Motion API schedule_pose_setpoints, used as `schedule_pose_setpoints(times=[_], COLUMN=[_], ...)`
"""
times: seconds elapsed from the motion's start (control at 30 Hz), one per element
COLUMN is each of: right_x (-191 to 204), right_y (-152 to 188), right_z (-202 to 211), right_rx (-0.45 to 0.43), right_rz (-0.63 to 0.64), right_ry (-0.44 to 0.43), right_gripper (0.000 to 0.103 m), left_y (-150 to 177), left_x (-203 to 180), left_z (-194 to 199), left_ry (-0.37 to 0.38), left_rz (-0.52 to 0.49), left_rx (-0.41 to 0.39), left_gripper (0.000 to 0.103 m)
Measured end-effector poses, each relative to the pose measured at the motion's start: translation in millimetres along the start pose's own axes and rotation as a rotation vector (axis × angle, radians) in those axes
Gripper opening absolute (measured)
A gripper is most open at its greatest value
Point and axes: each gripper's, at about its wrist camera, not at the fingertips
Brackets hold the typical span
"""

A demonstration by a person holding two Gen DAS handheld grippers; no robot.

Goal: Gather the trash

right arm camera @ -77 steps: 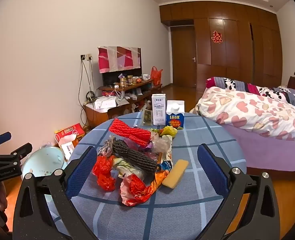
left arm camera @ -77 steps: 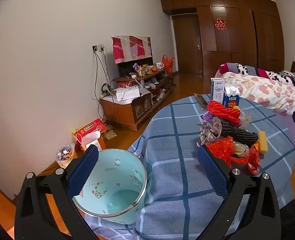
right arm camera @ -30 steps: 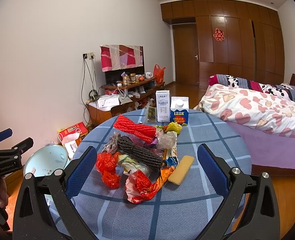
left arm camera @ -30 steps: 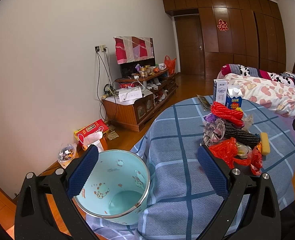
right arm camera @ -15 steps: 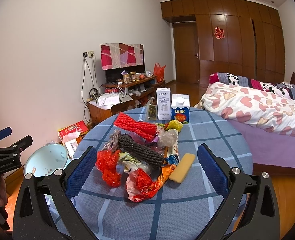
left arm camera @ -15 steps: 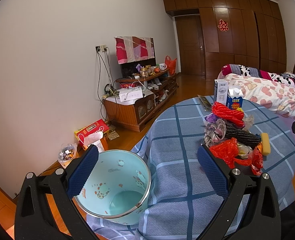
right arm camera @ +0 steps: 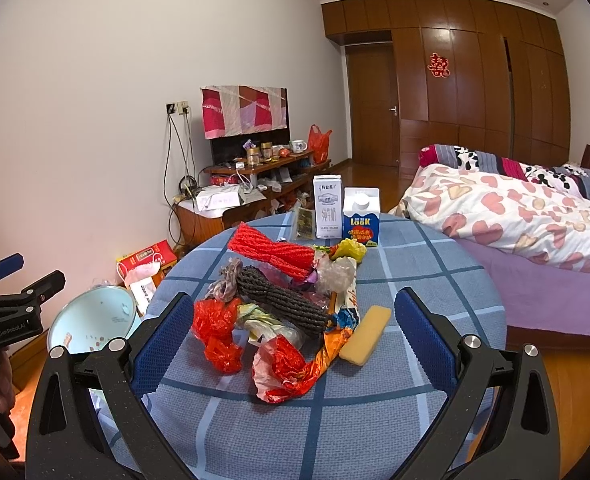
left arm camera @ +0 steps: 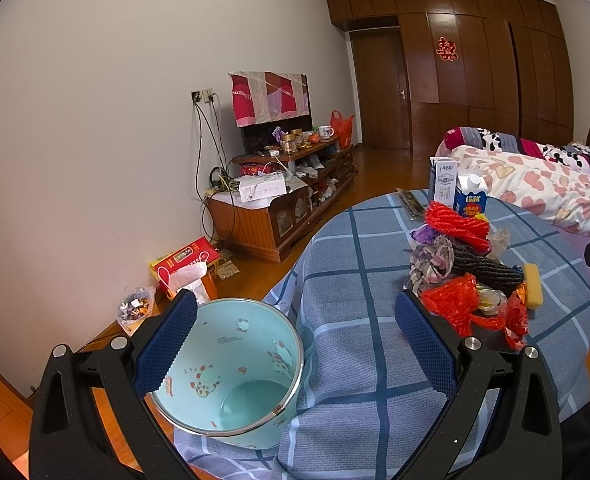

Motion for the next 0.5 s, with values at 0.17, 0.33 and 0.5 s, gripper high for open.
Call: schedule_pose_setpoints(times=[0.17,0.33,0.5], right_x=[-1,-1,-4], right_y=[2,2,5], right_z=[-3,-3,-7], right_rx=[0.005,0.007,0.011], right_rz=[0.000,-0.001,0.002], right_ry=[-0.001,0.000,0.019], right_gripper=[0.098,0.098,0.098], left_y=[0,9,11], left_x=[3,-2,-12], left_z=[-1,-1,-9], left_ry=[0.000,-0.005,-0.017], left_rz=[0.000,-0.003,-0.019], left_rx=[0.001,0.004,0.018], left_gripper=[0.097,0.097,0.097])
Point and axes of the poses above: each gripper's, at about its wrist camera, not at the fingertips, and z roughly against the way its jaws point, x to its left, y to its underside, and after that the axes turned 9 degrees about x, right-handed
